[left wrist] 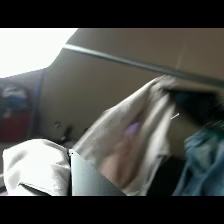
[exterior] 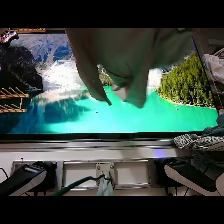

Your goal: Fold the clothes and pants, and hang the long-sleeved shirts on hangers.

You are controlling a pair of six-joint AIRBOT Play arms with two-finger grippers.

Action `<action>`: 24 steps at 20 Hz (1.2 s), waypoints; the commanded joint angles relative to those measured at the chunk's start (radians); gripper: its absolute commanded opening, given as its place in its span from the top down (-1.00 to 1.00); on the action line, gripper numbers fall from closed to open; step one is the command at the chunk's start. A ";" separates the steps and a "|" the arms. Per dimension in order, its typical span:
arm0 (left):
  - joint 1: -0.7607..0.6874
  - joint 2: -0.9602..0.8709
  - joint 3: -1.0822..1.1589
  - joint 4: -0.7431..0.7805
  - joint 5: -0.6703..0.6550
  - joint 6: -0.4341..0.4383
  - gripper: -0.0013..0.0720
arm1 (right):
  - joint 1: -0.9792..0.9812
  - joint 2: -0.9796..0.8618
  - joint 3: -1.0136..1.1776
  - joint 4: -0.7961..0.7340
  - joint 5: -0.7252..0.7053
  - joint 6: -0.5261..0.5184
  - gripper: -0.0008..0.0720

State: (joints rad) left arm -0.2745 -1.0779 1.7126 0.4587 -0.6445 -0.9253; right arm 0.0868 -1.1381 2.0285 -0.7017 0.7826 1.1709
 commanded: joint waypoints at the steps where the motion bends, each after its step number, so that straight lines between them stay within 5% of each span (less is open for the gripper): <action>1: 0.019 -0.031 0.000 0.227 -0.153 -0.167 0.92 | 0.008 -0.003 -0.030 -0.087 0.048 0.044 0.89; 5: 0.029 -0.095 -0.068 0.629 -0.446 -0.351 0.92 | 0.024 -0.103 -0.187 -0.091 0.179 0.100 0.89; 10: 0.035 -0.075 -0.459 0.642 -0.521 -0.350 0.92 | 0.249 -0.217 -0.409 -0.229 0.174 0.128 0.89; 16: 0.043 0.084 -0.835 0.781 -0.527 -0.376 0.91 | 0.451 -0.233 -0.644 -0.330 -0.011 0.163 0.89; 17: 0.048 0.101 -0.849 0.782 -0.535 -0.380 0.82 | 0.464 -0.238 -0.644 -0.330 -0.021 0.160 0.89; 19: 0.061 0.134 -0.846 0.795 -0.540 -0.386 -0.33 | 0.482 -0.240 -0.644 -0.329 -0.046 0.151 0.89; 24: 0.240 0.225 -0.774 1.022 -0.413 -0.531 -0.56 | 0.488 -0.240 -0.642 -0.316 -0.044 0.132 0.89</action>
State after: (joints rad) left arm -0.1307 -0.9016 0.9104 1.3239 -1.1358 -1.3670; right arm 0.5636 -1.3762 1.3930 -1.0180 0.7479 1.3170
